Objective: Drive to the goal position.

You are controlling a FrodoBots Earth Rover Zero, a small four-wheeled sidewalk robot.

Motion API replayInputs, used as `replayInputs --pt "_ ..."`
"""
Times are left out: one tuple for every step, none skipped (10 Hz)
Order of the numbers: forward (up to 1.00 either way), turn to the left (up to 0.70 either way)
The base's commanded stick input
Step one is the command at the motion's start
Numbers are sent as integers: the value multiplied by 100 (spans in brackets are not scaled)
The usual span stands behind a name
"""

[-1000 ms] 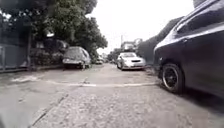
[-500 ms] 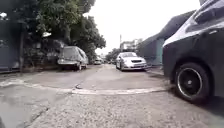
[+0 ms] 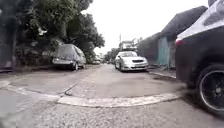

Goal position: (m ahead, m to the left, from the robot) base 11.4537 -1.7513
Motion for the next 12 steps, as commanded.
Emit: replayInputs --pt "100 0" --pt "100 0" --pt "100 1" --pt "100 20" --pt "100 27" --pt "100 27" --pt "100 0" --pt "100 0" --pt "100 0" --pt "100 0" --pt "100 0" --pt "100 0"
